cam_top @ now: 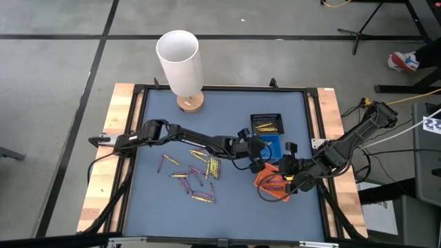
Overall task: Sort crayons
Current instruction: Put the green crayon into the blue bin, then put the purple crayon into the orange bin
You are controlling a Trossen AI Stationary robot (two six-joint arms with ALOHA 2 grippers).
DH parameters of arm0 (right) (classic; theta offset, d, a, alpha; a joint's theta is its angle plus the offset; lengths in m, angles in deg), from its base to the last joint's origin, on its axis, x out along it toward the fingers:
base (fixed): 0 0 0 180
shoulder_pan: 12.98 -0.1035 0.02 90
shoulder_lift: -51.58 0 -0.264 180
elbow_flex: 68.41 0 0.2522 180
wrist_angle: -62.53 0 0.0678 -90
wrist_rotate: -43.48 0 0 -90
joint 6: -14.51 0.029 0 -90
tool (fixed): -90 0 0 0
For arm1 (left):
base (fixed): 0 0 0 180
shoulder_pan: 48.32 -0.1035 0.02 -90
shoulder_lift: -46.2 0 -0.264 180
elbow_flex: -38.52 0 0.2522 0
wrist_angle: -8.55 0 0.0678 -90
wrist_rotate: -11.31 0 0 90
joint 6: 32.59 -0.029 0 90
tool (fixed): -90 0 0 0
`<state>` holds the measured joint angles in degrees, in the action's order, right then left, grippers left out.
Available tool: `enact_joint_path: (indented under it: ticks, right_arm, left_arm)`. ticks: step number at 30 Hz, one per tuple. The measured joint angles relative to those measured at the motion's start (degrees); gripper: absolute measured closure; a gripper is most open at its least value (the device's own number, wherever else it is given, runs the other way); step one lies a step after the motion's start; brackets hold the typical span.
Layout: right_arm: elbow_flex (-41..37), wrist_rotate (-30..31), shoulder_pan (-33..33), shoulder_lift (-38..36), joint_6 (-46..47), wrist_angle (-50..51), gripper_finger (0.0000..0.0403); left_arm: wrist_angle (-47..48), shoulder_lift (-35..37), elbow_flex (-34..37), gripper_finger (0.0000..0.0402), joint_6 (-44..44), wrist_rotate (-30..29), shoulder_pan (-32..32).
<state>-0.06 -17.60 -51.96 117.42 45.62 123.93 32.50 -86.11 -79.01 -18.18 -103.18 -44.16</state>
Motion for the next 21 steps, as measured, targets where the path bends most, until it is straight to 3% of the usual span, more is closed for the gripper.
enact_joint_path:
  ticks: [11, 21]
  right_arm:
    - [0.00, 0.01, 0.00, 0.00, 0.00, 0.02, 0.0290]
    - [0.00, 0.01, 0.00, 0.00, 0.00, -0.03, 0.0290]
  left_arm:
    - [-0.04, 0.00, 0.00, 0.0273, 0.01, -0.02, -0.01]
    - [1.85, 2.29, -0.01, 0.0261, -2.73, 0.13, 0.46]
